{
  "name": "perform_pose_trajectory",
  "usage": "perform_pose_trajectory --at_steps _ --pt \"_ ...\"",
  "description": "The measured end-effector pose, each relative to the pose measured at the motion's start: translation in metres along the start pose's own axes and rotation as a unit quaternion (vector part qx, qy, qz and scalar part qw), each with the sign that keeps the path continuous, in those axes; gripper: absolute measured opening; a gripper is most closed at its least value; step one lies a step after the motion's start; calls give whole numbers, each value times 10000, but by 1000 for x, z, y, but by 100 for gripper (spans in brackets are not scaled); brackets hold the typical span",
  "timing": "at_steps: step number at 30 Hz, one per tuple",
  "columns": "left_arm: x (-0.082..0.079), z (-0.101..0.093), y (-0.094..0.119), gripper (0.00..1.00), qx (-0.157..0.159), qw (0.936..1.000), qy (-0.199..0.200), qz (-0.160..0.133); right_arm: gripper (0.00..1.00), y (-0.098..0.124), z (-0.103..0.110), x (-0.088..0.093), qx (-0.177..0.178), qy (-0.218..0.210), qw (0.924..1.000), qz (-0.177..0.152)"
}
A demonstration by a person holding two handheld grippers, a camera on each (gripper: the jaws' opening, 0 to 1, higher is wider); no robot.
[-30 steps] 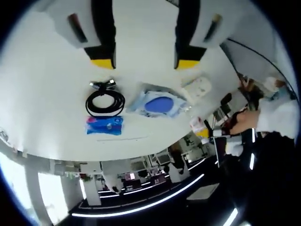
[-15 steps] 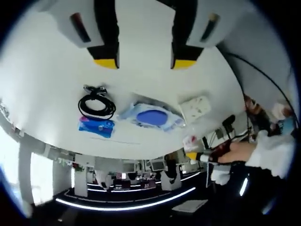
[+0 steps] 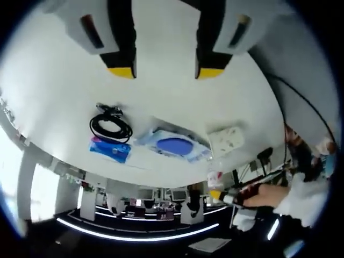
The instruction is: Arrange the tabletop items into an orderly group along one side of the table until the central work area is clear of visible clutter.
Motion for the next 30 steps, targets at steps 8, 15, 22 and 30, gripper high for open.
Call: perform_pose_trajectory --at_steps 8,15,22,30 --pt "-29 8 -22 25 81 9998 -76 -194 40 5 -9 7 199 -36 9998 -60" --pt "-39 14 -46 26 91 9995 -253 -164 48 14 -19 -9 354 -245 9981 -438" --pt "-38 19 -70 26 120 9998 -140 -64 57 17 -22 -17 388 -358 9966 -625" --pt "-32 20 -84 26 110 9999 44 26 58 20 -27 -8 479 -511 9961 -531"
Point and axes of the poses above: the point that each gripper's makers call its tool centre point, and the gripper's own axes: y roughly backward along the fingers, z roughly to its left, x roughly out of its underside, the point moved 1 cm from there along y, roughly backward along the fingers, and after that the axes turned 12 degrees about -x, right-handed, at the moved point
